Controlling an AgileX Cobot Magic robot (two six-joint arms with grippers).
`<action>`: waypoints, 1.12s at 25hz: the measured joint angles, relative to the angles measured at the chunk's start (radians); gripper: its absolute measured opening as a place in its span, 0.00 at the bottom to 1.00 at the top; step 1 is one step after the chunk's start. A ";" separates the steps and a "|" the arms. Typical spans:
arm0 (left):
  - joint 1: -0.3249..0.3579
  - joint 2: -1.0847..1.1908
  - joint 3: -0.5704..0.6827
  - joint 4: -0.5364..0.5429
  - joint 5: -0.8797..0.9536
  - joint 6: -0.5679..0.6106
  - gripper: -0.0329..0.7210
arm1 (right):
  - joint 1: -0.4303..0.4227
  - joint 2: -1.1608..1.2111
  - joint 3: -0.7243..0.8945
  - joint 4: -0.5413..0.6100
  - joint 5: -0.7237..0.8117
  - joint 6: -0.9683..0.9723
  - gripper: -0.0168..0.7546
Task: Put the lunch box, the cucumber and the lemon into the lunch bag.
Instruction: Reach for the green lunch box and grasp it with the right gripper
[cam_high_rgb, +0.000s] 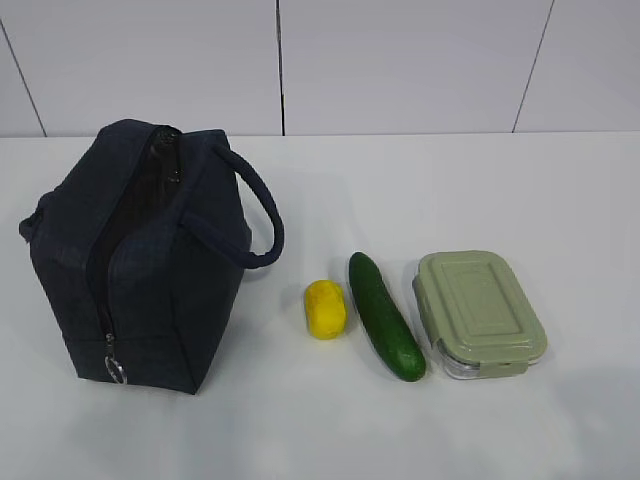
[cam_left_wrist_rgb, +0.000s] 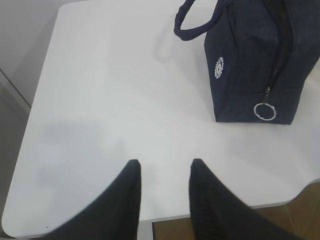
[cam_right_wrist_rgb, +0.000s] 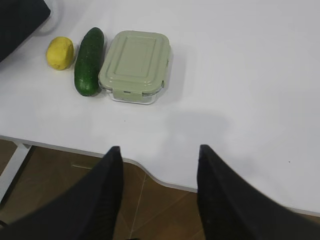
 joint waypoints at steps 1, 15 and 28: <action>0.000 0.000 0.000 0.000 0.000 0.000 0.36 | 0.000 0.000 0.000 0.000 0.000 0.000 0.50; 0.000 0.000 0.000 0.000 0.000 0.000 0.36 | 0.000 0.000 0.000 0.000 0.000 0.000 0.50; 0.000 0.000 0.000 0.000 0.000 0.000 0.36 | 0.000 0.000 0.000 -0.002 0.000 0.000 0.50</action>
